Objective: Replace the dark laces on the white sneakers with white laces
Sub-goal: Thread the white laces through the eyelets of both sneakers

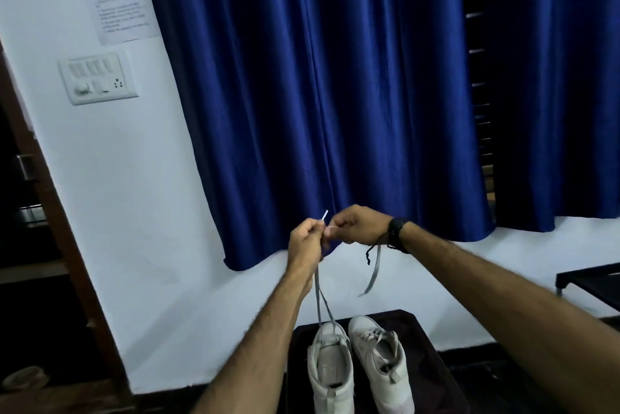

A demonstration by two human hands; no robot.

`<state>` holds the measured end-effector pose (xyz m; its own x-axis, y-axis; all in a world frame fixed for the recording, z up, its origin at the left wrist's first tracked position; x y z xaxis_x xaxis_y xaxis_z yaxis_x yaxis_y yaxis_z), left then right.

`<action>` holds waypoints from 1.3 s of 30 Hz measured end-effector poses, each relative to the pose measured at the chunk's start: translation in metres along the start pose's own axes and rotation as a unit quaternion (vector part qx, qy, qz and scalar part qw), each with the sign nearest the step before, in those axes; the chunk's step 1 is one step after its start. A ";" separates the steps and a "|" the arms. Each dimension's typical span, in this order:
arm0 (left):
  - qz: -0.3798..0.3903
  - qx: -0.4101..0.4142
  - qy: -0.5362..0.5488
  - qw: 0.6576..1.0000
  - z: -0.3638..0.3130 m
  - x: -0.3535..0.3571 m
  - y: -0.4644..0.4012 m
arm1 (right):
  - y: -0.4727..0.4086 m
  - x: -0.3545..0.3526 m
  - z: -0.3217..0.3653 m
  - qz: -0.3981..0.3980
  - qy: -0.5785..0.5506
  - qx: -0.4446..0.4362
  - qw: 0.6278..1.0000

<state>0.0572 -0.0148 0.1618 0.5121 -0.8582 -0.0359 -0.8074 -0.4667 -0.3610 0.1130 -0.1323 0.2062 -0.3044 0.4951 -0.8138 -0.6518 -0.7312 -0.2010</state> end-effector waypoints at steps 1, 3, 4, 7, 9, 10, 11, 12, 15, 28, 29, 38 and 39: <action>-0.018 0.005 -0.014 1.000 0.002 -0.006 -0.003 | 0.004 -0.005 -0.004 0.001 -0.019 0.002 1.000; -0.063 0.007 -0.044 0.997 0.005 -0.024 -0.009 | 0.012 -0.017 -0.020 0.006 -0.025 0.010 1.000; -0.087 0.001 -0.060 0.994 0.008 -0.034 -0.010 | 0.017 -0.023 -0.032 0.011 -0.028 0.018 0.999; -0.115 -0.018 -0.071 0.991 0.021 -0.051 -0.011 | 0.029 -0.039 -0.054 -0.010 -0.015 0.042 0.999; -0.086 -0.015 -0.053 0.995 0.023 -0.041 -0.012 | 0.030 -0.038 -0.049 -0.025 0.055 0.029 0.998; -0.066 -0.011 -0.027 0.997 0.020 -0.032 -0.012 | 0.029 -0.033 -0.040 -0.023 0.089 0.014 0.996; -0.045 -0.008 0.003 0.999 0.013 -0.019 -0.010 | 0.026 -0.026 -0.030 -0.022 0.108 0.002 0.994; -0.025 -0.004 0.029 0.999 0.007 -0.007 -0.008 | 0.021 -0.018 -0.020 -0.025 0.111 -0.004 0.993; -0.009 0.017 0.024 1.000 -0.006 0.018 0.000 | 0.009 -0.006 0.000 -0.074 0.114 -0.009 0.991; -0.091 0.059 -0.145 0.984 0.012 -0.009 0.000 | 0.035 -0.023 -0.026 -0.021 -0.086 -0.015 0.996; -0.081 0.058 -0.147 0.984 0.013 -0.008 0.001 | 0.036 -0.026 -0.029 -0.037 -0.092 -0.008 0.995; 0.033 0.010 0.053 0.998 -0.007 0.033 0.012 | 0.032 -0.026 -0.008 -0.153 -0.035 -0.028 0.987; 0.027 0.011 0.059 0.998 -0.007 0.032 0.011 | 0.032 -0.027 -0.008 -0.152 -0.036 -0.026 0.987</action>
<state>0.0624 -0.0492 0.1634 0.4285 -0.9020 0.0526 -0.8258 -0.4147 -0.3822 0.1059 -0.1732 0.2171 -0.1501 0.7257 -0.6714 -0.6845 -0.5663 -0.4591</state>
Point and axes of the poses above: each hand's wrist, its own y-axis away from the middle knuckle, its own x-axis out of the palm, z = x × y, the point moved 5 cm from there along -y, towards the middle knuckle, and after that the axes turned 4 degrees about x, right-handed, at the moved point
